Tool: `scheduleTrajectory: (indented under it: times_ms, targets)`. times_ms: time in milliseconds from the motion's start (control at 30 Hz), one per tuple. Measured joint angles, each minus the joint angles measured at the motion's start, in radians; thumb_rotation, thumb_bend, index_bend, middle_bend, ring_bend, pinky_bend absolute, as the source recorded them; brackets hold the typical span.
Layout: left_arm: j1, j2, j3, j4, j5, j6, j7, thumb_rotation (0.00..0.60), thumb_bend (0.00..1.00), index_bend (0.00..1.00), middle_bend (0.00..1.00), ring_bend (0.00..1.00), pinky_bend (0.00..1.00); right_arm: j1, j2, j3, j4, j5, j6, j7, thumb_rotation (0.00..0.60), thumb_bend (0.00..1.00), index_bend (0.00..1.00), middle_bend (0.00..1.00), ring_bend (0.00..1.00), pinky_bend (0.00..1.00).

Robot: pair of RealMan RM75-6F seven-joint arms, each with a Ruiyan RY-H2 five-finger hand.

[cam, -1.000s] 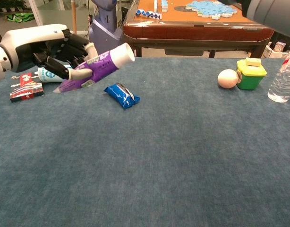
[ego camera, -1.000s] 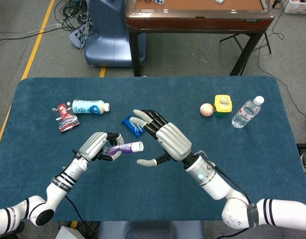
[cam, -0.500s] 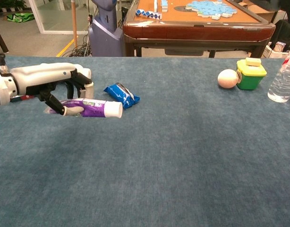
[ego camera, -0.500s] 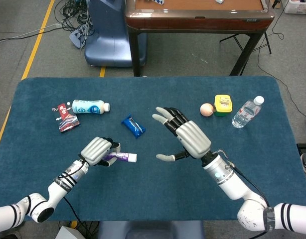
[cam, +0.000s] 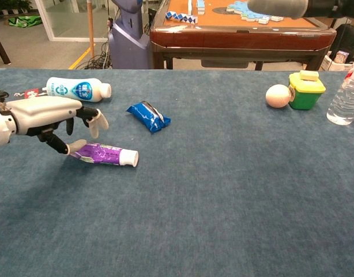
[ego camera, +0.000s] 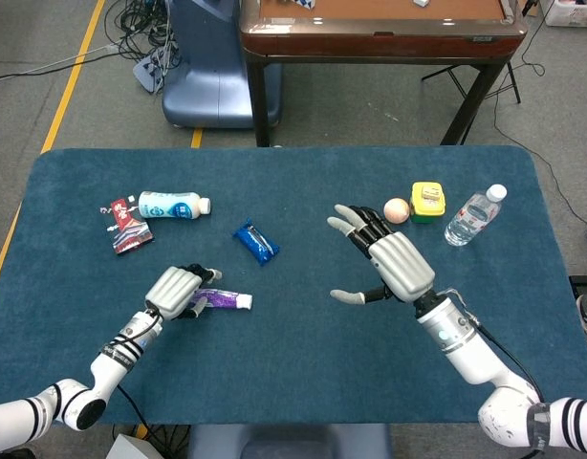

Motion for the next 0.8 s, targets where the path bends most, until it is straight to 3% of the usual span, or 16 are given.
scheduleTrajectory:
  times_ms: [300, 500, 800]
  targets:
    - [0.084, 0.089, -0.018, -0.065, -0.044, 0.115, -0.014, 0.600, 0.46, 0.20, 0.30, 0.21, 0.36, -0.067, 0.078, -0.054, 0.010, 0.023, 0.004, -0.057, 0.217, 0.09, 0.00, 0.00, 0.00, 0.00]
    - [0.175, 0.119, -0.018, -0.072, -0.044, 0.266, -0.015, 0.600, 0.45, 0.20, 0.29, 0.21, 0.35, -0.129, 0.098, -0.093, 0.021, 0.061, 0.028, -0.138, 0.354, 0.09, 0.00, 0.00, 0.00, 0.00]
    - [0.339, 0.170, 0.009, -0.125, -0.007, 0.481, -0.011, 0.600, 0.45, 0.24, 0.29, 0.22, 0.34, -0.271, 0.094, -0.153, 0.036, 0.064, 0.177, -0.214, 0.399, 0.13, 0.00, 0.00, 0.00, 0.00]
